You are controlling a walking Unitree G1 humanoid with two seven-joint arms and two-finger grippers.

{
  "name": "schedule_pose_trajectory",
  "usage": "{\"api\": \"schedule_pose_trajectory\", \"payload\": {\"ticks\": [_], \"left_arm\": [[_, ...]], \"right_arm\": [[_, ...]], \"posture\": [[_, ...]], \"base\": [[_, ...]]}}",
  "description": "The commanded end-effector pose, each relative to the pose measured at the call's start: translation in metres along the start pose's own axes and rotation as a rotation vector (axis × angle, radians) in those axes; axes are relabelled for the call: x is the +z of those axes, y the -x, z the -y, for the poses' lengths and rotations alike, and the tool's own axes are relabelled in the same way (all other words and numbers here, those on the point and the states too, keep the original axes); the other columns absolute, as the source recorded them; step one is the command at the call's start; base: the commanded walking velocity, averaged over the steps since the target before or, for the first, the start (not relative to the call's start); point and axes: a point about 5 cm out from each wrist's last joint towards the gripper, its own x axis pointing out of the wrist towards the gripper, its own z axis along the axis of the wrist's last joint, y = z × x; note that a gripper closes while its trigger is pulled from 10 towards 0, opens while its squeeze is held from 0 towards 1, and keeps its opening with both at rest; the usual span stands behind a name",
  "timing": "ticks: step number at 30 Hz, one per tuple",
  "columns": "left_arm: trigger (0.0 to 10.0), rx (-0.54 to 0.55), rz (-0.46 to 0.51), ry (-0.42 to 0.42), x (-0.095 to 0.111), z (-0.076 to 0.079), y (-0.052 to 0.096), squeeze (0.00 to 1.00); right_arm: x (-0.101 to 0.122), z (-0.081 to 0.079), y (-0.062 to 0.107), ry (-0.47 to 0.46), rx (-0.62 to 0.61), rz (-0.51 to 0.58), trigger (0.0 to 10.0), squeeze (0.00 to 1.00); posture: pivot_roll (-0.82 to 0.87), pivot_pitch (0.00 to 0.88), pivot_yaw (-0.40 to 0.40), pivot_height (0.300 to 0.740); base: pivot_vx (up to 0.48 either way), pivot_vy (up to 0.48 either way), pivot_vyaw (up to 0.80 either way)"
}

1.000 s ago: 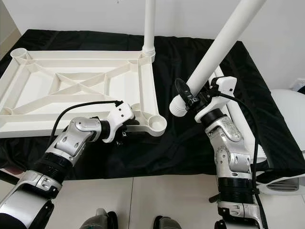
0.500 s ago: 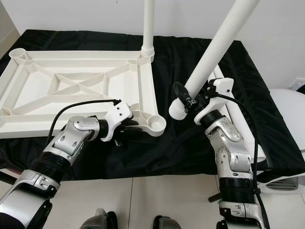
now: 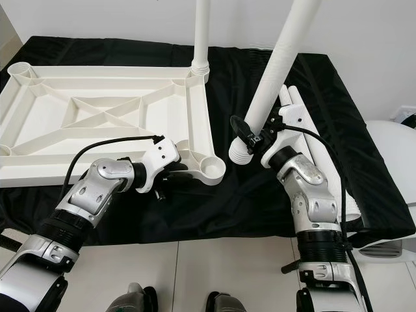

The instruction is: Building children table

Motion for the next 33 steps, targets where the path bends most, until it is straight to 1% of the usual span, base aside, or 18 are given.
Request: {"api": "schedule_pose_trajectory", "payload": {"ticks": [1, 2, 5, 8, 9, 15, 16, 18, 23, 26, 27, 29, 33], "left_arm": [[10.0, -0.002, -0.021, 0.010, -0.006, 0.006, -0.001, 0.00], [10.0, -0.003, -0.020, 0.008, -0.006, 0.007, -0.001, 0.00], [10.0, -0.005, -0.021, 0.007, -0.007, 0.009, -0.001, 0.00], [10.0, -0.008, -0.023, 0.008, -0.008, 0.013, 0.001, 0.00], [10.0, -0.011, -0.020, 0.008, -0.007, 0.014, 0.001, 0.00], [10.0, -0.013, -0.018, 0.010, -0.006, 0.017, 0.002, 0.00], [10.0, -0.014, -0.018, 0.010, -0.006, 0.017, 0.002, 0.00], [10.0, -0.013, -0.020, 0.011, -0.006, 0.018, 0.002, 0.00], [10.0, -0.005, -0.029, 0.014, -0.008, 0.016, 0.003, 0.00], [10.0, -0.002, -0.030, 0.016, -0.008, 0.016, 0.003, 0.00], [10.0, 0.002, -0.031, 0.019, -0.008, 0.016, 0.002, 0.00], [10.0, 0.002, -0.031, 0.019, -0.008, 0.016, 0.002, 0.00], [10.0, 0.002, -0.028, 0.021, -0.006, 0.016, 0.001, 0.00]], "right_arm": [[0.001, -0.003, -0.003, 0.007, 0.028, 0.015, 10.0, 0.00], [-0.001, -0.006, -0.005, -0.013, 0.040, 0.021, 10.0, 0.00], [-0.004, -0.008, -0.008, -0.027, 0.047, 0.024, 10.0, 0.00], [-0.013, -0.015, -0.013, -0.041, 0.066, 0.023, 10.0, 0.00], [-0.016, -0.019, -0.014, -0.045, 0.078, 0.027, 10.0, 0.00], [-0.021, -0.025, -0.015, -0.060, 0.127, 0.047, 10.0, 0.00], [-0.023, -0.027, -0.015, -0.082, 0.147, 0.050, 10.0, 0.00], [-0.027, -0.031, -0.013, -0.109, 0.186, 0.059, 10.0, 0.00], [-0.030, -0.038, -0.009, -0.141, 0.231, 0.063, 10.0, 0.00], [-0.031, -0.040, -0.007, -0.138, 0.239, 0.062, 10.0, 0.00], [-0.034, -0.041, -0.004, -0.126, 0.245, 0.054, 10.0, 0.00], [-0.034, -0.041, -0.004, -0.126, 0.245, 0.054, 10.0, 0.00], [-0.041, -0.041, 0.004, -0.125, 0.235, 0.030, 10.0, 0.00]], "posture": [[-0.03, 0.134, -0.049, 0.740], [-0.03, 0.133, -0.050, 0.740], [-0.02, 0.133, -0.049, 0.740], [-0.02, 0.130, -0.048, 0.740], [-0.02, 0.130, -0.048, 0.740], [-0.02, 0.127, -0.047, 0.740], [-0.02, 0.127, -0.047, 0.740], [-0.02, 0.128, -0.045, 0.740], [-0.02, 0.133, -0.044, 0.740], [-0.03, 0.133, -0.044, 0.740], [-0.03, 0.137, -0.039, 0.740], [-0.03, 0.137, -0.039, 0.740], [-0.04, 0.141, -0.035, 0.740]], "base": [[0.000, 0.000, 0.00], [0.000, 0.000, 0.00], [0.000, 0.000, 0.00], [0.000, 0.000, 0.00], [0.000, 0.000, 0.00], [0.000, 0.000, 0.00], [0.000, 0.000, 0.00], [0.000, 0.000, 0.00], [0.000, 0.000, 0.00], [0.000, 0.000, 0.00], [0.000, 0.000, 0.00], [0.000, 0.000, 0.00], [0.000, 0.000, 0.00]]}}
